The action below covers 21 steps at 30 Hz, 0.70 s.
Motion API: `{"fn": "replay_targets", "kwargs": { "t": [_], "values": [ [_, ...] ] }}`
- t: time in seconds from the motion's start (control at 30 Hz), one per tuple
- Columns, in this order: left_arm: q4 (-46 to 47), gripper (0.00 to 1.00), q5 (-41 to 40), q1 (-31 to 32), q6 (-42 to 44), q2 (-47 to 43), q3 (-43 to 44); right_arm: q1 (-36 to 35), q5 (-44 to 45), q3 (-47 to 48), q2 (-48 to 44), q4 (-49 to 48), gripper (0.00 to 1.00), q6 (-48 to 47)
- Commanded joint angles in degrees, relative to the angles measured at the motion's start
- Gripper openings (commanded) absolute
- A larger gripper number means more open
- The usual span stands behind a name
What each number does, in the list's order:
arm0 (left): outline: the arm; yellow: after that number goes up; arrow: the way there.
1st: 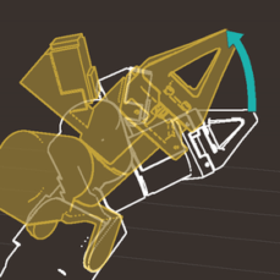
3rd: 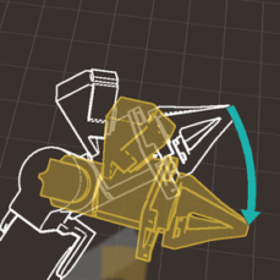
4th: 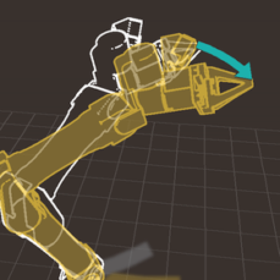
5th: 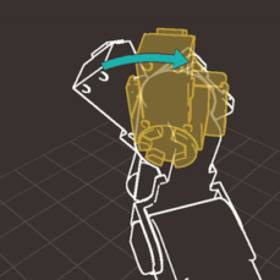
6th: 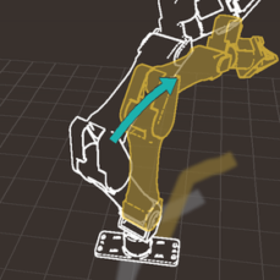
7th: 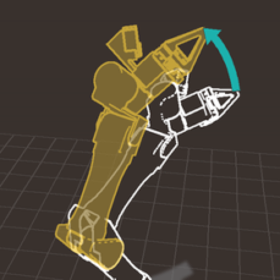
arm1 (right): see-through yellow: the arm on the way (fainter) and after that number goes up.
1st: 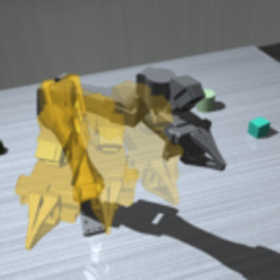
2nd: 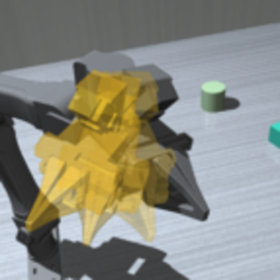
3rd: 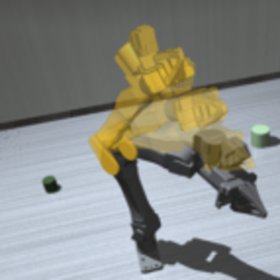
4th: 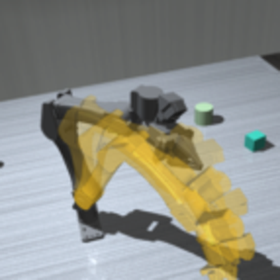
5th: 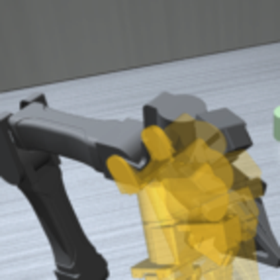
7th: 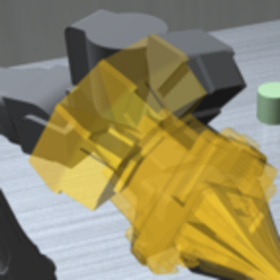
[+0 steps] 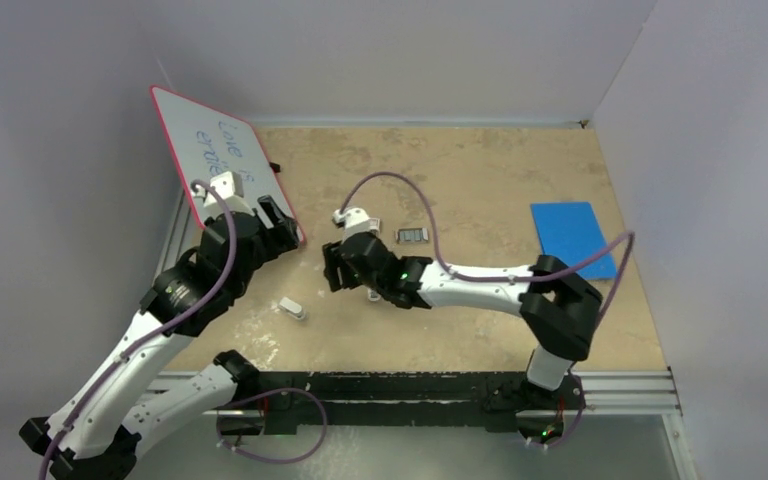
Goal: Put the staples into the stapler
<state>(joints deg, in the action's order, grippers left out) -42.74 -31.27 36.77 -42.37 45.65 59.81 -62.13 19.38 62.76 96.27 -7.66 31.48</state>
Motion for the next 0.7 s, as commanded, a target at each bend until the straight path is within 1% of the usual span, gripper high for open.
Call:
{"fn": "replay_targets", "kwargs": {
  "t": [0.0, 0.1, 0.2, 0.37, 0.47, 0.57, 0.67],
  "values": [
    [1.4, 0.71, -3.1, 0.1, -1.6, -2.0, 0.1, -5.4, -5.0, 7.0, 7.0, -3.3, 0.64, -8.3],
    [0.9, 0.71, -3.3, 0.1, -2.4, -3.1, 0.0, -7.8, -4.8, 10.9, 12.2, -2.2, 0.65, -10.1],
    [0.7, 0.71, -3.2, 0.1, -2.4, -3.6, 0.0, -8.8, -5.6, 13.7, 15.2, -1.7, 0.65, -11.3],
    [0.3, 0.71, -3.3, 0.1, -2.4, -3.9, 0.3, -9.9, -10.9, 13.7, 16.2, -4.7, 0.65, -13.4],
    [0.3, 0.71, -3.2, 0.1, -2.6, -3.7, 0.2, -10.3, -11.5, 14.1, 17.3, -5.3, 0.65, -13.3],
    [0.0, 0.71, -3.2, 0.1, -2.9, -3.7, 0.2, -10.4, -10.2, 16.0, 19.7, -4.2, 0.63, -12.1],
    [-0.8, 0.71, -3.6, 0.1, -3.0, -3.9, 0.6, -10.5, -9.3, 17.1, 21.4, -4.2, 0.56, -11.1]
  ]
}}
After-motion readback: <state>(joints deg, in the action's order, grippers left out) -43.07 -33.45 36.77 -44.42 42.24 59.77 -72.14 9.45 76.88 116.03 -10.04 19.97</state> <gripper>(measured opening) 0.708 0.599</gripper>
